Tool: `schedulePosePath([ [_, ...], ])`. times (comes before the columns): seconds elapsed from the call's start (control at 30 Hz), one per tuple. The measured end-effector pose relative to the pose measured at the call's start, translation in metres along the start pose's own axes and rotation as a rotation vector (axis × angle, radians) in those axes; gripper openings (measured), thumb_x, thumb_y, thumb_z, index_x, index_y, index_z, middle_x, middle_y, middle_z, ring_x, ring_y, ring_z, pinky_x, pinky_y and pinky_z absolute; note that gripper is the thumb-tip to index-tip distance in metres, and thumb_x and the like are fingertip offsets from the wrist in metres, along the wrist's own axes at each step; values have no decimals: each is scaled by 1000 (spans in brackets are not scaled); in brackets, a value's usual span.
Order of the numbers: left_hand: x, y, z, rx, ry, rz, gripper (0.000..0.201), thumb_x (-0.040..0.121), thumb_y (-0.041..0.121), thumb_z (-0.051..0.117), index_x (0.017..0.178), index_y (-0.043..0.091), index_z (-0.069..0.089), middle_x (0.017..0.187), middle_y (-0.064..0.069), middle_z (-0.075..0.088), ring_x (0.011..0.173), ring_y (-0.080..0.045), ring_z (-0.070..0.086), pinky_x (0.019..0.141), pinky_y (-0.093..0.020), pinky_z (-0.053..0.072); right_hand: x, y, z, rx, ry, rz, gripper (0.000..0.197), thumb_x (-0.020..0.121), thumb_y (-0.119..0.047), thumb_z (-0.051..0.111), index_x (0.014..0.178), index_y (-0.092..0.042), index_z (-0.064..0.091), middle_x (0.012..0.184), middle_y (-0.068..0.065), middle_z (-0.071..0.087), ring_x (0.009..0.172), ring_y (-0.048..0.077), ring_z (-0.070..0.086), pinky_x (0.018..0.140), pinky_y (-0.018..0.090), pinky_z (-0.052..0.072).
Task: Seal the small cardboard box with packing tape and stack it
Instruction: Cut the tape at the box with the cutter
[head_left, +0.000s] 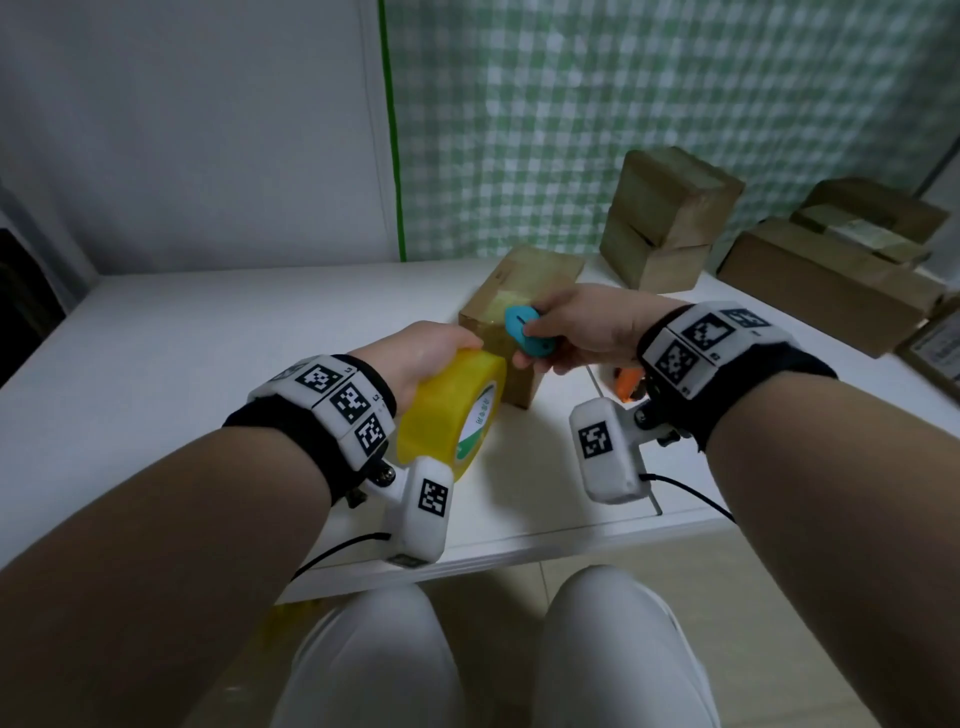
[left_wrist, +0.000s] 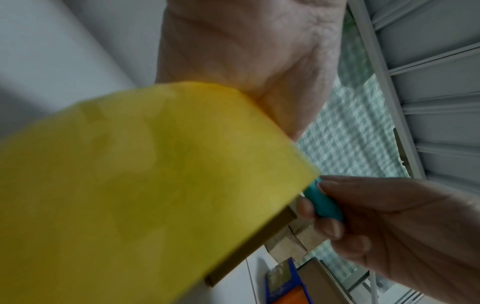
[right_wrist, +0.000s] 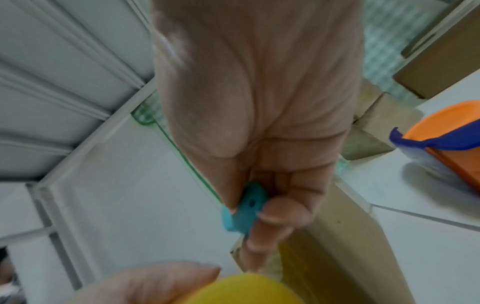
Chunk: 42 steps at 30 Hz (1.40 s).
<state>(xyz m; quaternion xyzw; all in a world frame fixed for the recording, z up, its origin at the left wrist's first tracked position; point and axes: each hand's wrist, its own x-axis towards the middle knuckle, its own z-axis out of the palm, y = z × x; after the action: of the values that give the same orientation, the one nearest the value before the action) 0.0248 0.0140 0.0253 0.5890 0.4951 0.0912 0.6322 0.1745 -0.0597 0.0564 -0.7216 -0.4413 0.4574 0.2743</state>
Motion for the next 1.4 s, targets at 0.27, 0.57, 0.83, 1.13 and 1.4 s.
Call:
schedulePosePath([
  [0.27, 2, -1, -3, -30, -26, 0, 29, 93, 25, 53, 114, 7, 59, 93, -16, 66, 77, -30, 63, 76, -38, 53, 18, -14, 14, -825, 279, -210, 30, 98, -23, 41, 119, -6, 54, 108, 14, 57, 98, 28, 54, 73, 28, 34],
  [0.57, 5, -2, -4, -64, -74, -22, 36, 93, 25, 51, 124, 7, 56, 109, -20, 65, 94, -34, 62, 88, -44, 52, 26, -11, 21, -950, 245, -224, 27, 97, -26, 44, 112, -7, 55, 96, 8, 53, 86, 21, 45, 72, 30, 34],
  [0.83, 9, -2, -5, -41, -87, -33, 34, 94, 26, 50, 121, 9, 55, 111, -21, 65, 95, -35, 62, 87, -44, 52, 21, -15, 25, -936, 244, -259, 31, 99, -23, 41, 125, -10, 53, 122, 14, 60, 110, 29, 55, 74, 27, 31],
  [1.13, 11, -2, -4, -23, -65, -33, 33, 92, 27, 51, 119, 8, 56, 110, -20, 66, 96, -36, 64, 85, -43, 54, 27, -15, 30, -1075, 310, -220, 36, 99, -32, 38, 129, -18, 50, 124, 10, 59, 112, 29, 57, 73, 31, 39],
  [1.4, 14, -1, -3, -9, -35, -26, 36, 90, 28, 54, 119, 8, 59, 113, -21, 67, 99, -37, 65, 91, -47, 53, 27, -13, 26, -1052, 265, -235, 36, 98, -28, 39, 130, -15, 49, 127, 12, 58, 113, 29, 56, 73, 29, 36],
])
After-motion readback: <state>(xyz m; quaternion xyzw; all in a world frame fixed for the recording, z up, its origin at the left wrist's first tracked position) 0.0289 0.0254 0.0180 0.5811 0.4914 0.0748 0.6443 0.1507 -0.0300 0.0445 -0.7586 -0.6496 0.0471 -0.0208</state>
